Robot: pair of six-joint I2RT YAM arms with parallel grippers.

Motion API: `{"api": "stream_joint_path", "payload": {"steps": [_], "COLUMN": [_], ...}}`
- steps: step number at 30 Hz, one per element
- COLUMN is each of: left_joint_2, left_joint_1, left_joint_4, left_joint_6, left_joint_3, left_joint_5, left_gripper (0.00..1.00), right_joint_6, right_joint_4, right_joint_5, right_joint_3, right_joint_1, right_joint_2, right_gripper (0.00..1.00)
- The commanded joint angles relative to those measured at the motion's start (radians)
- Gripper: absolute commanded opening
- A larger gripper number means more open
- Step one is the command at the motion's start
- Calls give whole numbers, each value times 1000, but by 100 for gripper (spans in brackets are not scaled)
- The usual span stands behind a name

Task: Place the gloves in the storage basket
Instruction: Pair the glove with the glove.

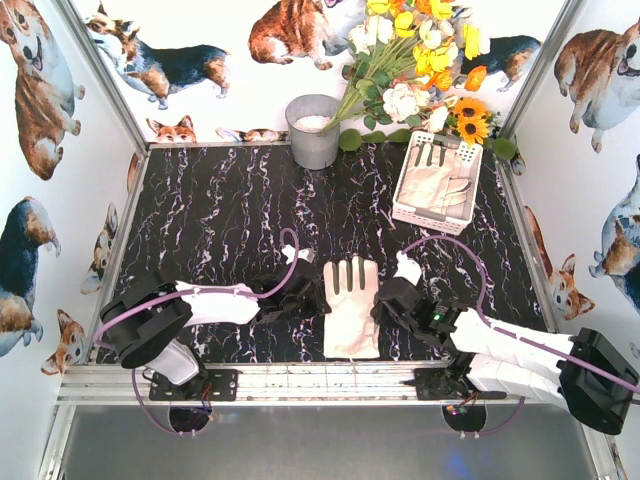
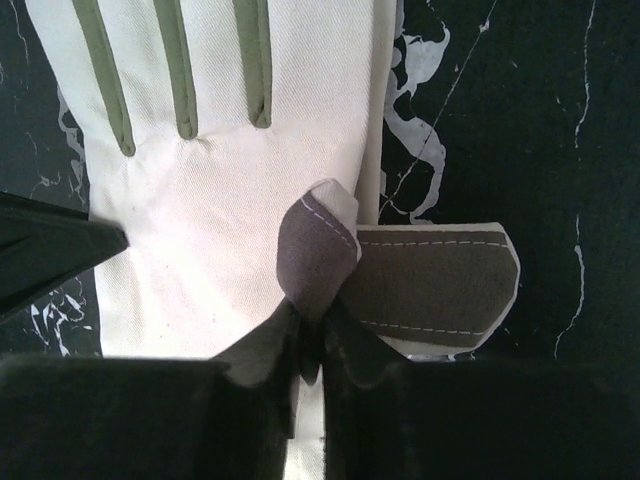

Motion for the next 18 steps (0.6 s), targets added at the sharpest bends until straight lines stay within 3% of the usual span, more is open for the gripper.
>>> {"api": "stream_joint_path", "payload": {"steps": [1,3,6,10,14,18], "left_joint_2": [3,-14,-54,-105,-104,-69], "left_joint_1": [-3,-5,-14,-24,-60,-93], "left_joint_4": [-56,-102,-194,-326,-465,-356], "left_joint_6": [36,53,96,133,135,98], "left_joint_3": [25,47,94,170,259,260], "left_joint_5": [-28,-39,-66,-127,-210,-130], "left_gripper": [4,15,28,40,41,31], "right_joint_6": [6,-2,-41,-112,-150,-133], "right_joint_4": [-34,-92,-184,-309,-381,-307], "right_joint_5": [70,81,105,147,140,27], "right_joint_3": [18,45,101,194,268,250], "right_joint_1": [-6,-5,-5,-5,-5,-5], "right_joint_2": [-1,-17,-67,-140,-162,-121], "right_gripper": [21,36,52,61,60,45]}}
